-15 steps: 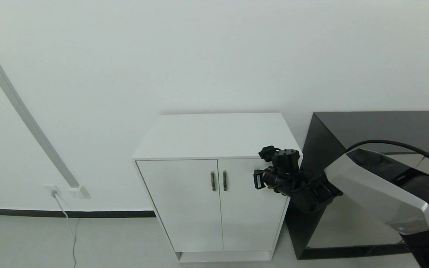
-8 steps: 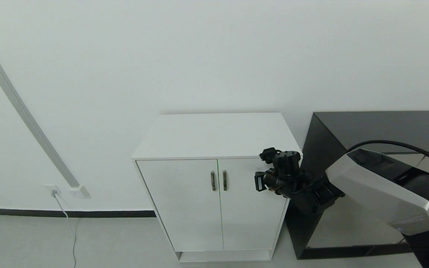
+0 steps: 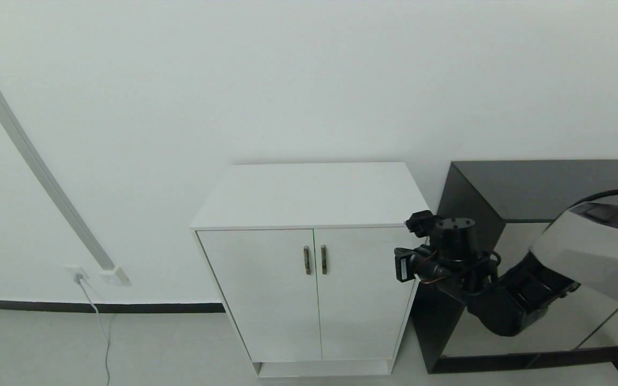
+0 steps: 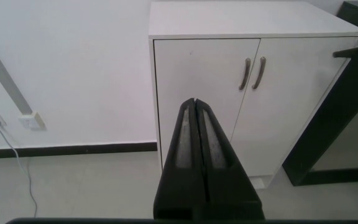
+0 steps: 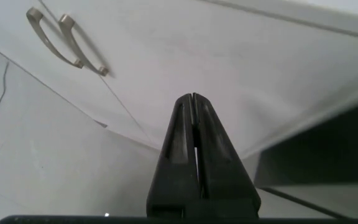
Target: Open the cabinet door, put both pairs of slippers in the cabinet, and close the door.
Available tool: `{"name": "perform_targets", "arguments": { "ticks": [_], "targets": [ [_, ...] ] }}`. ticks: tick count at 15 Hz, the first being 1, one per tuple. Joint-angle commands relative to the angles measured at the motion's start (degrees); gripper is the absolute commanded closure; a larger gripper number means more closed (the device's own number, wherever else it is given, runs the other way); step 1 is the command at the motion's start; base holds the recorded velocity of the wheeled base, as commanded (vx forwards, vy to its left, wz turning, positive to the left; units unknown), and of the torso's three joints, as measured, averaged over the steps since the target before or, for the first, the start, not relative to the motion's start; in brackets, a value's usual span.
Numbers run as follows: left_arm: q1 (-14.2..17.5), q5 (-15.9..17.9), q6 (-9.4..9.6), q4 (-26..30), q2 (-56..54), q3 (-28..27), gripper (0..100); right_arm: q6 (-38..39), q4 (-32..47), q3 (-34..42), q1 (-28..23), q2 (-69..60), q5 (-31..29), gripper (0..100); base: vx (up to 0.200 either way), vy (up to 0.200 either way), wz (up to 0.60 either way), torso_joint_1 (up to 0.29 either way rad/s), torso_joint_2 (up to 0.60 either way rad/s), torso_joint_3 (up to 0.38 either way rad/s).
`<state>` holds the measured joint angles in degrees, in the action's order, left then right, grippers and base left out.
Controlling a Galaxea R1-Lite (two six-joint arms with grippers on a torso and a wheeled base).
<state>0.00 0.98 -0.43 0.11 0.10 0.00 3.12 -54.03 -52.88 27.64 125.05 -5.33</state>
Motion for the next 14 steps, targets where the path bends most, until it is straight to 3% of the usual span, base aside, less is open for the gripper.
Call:
{"name": "perform_targets", "arguments": {
  "ticks": [1, 7, 14],
  "targets": [
    [0.0, -0.01, -0.01, -0.02, -0.01, 0.0, 100, -0.31, -1.17, 10.34, -1.71, -12.99, -0.47, 100, 0.0, 0.0, 0.0, 0.0, 0.0, 0.0],
    [0.0, -0.01, -0.01, -0.02, -0.01, 0.0, 100, -5.67, -0.38, 27.48, -4.7, -33.82, -1.7, 100, 0.0, 0.0, 0.0, 0.0, 0.0, 0.0],
    [0.0, -0.01, -0.01, -0.02, -0.01, 0.0, 100, -6.64, 7.36, 38.91, -9.44, -51.31, -1.97, 100, 0.0, 0.0, 0.0, 0.0, 0.0, 0.0]
  ]
}}
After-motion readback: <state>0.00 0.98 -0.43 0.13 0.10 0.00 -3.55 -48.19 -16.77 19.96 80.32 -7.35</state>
